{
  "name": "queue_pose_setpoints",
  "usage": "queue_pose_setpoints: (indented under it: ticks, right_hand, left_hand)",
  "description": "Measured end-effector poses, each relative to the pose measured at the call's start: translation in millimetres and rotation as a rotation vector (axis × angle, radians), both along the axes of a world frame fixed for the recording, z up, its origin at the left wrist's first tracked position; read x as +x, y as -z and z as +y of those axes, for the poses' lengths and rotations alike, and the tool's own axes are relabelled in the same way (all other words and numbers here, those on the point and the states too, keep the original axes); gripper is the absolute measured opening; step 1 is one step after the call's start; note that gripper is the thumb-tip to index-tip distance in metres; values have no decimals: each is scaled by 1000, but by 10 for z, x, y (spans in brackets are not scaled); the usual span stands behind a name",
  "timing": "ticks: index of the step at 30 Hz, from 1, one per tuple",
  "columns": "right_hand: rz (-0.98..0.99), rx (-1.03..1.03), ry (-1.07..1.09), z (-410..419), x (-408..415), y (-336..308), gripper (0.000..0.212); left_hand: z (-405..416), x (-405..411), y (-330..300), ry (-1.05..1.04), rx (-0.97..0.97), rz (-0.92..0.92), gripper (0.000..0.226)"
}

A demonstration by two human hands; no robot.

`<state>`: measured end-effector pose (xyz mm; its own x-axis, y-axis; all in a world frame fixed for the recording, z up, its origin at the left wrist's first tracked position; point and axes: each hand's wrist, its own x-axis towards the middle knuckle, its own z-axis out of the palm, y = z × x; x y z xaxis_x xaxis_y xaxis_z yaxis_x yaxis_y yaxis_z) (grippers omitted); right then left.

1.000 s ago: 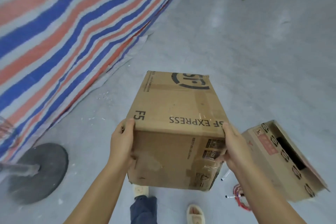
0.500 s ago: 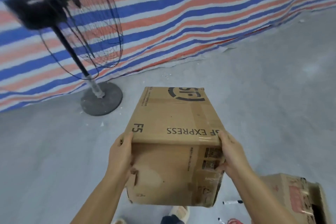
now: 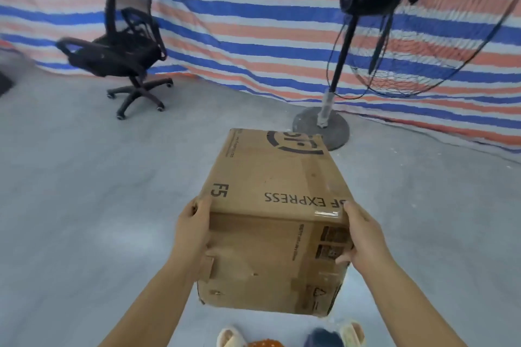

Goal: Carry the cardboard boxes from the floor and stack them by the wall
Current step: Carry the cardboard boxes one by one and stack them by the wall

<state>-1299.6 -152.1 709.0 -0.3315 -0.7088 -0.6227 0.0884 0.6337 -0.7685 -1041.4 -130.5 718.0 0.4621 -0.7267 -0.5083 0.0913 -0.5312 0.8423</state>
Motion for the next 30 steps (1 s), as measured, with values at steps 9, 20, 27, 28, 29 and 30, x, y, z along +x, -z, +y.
queue_pose_setpoints:
  ticks: [9, 20, 27, 28, 29, 30]
  right_hand:
    - [-139, 60, -324, -427, 1934, 65, 10]
    - [-66, 88, -565, -1623, 3160, 160, 15]
    - [-113, 72, -648, -2768, 3697, -31, 18]
    - [-110, 62, -661, -2919, 3797, -34, 17]
    - [-109, 55, -675, -3067, 3919, -36, 16]
    - [-117, 43, -682, -3134, 3992, -46, 16]
  left_hand:
    - [693, 1661, -173, -371, -14, 2, 28]
    - [29, 2436, -119, -599, -5, -23, 25]
    - [-932, 2724, -143, -717, -24, -19, 25]
    - [-1040, 2777, -137, -748, -33, -18, 21]
    - [-1149, 2846, -134, -783, -36, -12, 19]
    - [-1188, 2876, -143, -805, -36, -3, 18]
